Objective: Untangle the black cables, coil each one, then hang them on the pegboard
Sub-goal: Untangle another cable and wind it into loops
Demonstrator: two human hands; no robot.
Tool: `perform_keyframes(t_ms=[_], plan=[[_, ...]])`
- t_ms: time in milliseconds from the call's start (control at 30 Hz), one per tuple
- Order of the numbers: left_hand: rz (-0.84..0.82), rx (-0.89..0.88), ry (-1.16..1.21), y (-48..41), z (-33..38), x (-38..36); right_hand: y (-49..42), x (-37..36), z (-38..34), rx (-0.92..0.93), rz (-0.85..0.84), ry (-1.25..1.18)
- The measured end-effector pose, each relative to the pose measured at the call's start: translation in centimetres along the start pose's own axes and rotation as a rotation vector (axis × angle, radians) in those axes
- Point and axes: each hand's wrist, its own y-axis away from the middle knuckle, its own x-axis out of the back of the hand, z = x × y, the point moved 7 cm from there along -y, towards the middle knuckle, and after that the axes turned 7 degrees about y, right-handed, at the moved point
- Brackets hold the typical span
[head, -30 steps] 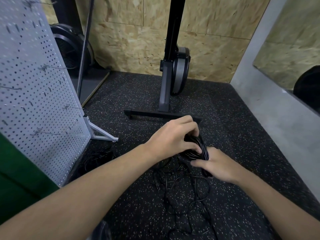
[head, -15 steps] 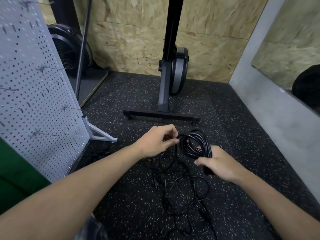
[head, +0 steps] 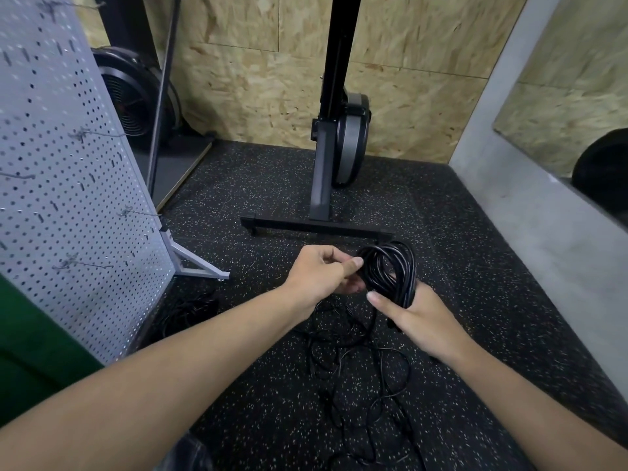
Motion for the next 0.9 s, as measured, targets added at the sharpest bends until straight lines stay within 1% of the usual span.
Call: perform_keyframes(t_ms=[100, 233, 300, 367, 500, 600, 633, 700, 767, 900], plan=[[0.027, 0.056, 0.113, 0.2, -0.7, -0.3, -0.1, -0.6, 0.0, 0.001, -0.029, -0.078], [0.054, 0.077, 0.188, 0.5, -1.1, -1.1, 0.0, -1.0, 0.1, -0.078, -0.056, -0.254], [0.033, 0.031, 0.105, 0.4, -0.6, -1.3, 0.2, -1.0, -0.3, -0.087, -0.069, -0.334], [0.032, -0.026, -0.027, 0.5, -0.1, -1.2, 0.4, -1.0, -0.5, -0.094, -0.079, -0.4], [0.057, -0.184, -0.299, 1.2, 1.3, -0.9, 0.6, -0.8, -0.9, -0.087, -0.099, -0.408], [0.046, -0.32, -0.359, 2.0, 2.4, -1.1, 0.5, -0.7, -0.8, -0.096, -0.112, -0.44], [0.025, -0.331, -0.355, 2.0, 2.5, -1.2, 0.4, -0.6, -0.7, -0.098, -0.112, -0.461], [-0.041, -0.263, -0.342, 1.6, 1.6, -1.0, 0.2, -0.2, -0.6, -0.1, -0.089, -0.528], [-0.157, -0.139, -0.388, 1.1, 0.2, -0.8, -0.1, 0.5, -0.6, -0.097, -0.056, -0.638], [-0.56, -0.028, -0.836, 1.6, -4.1, -2.1, 0.0, 1.4, -1.2, -0.061, -0.084, -0.871]])
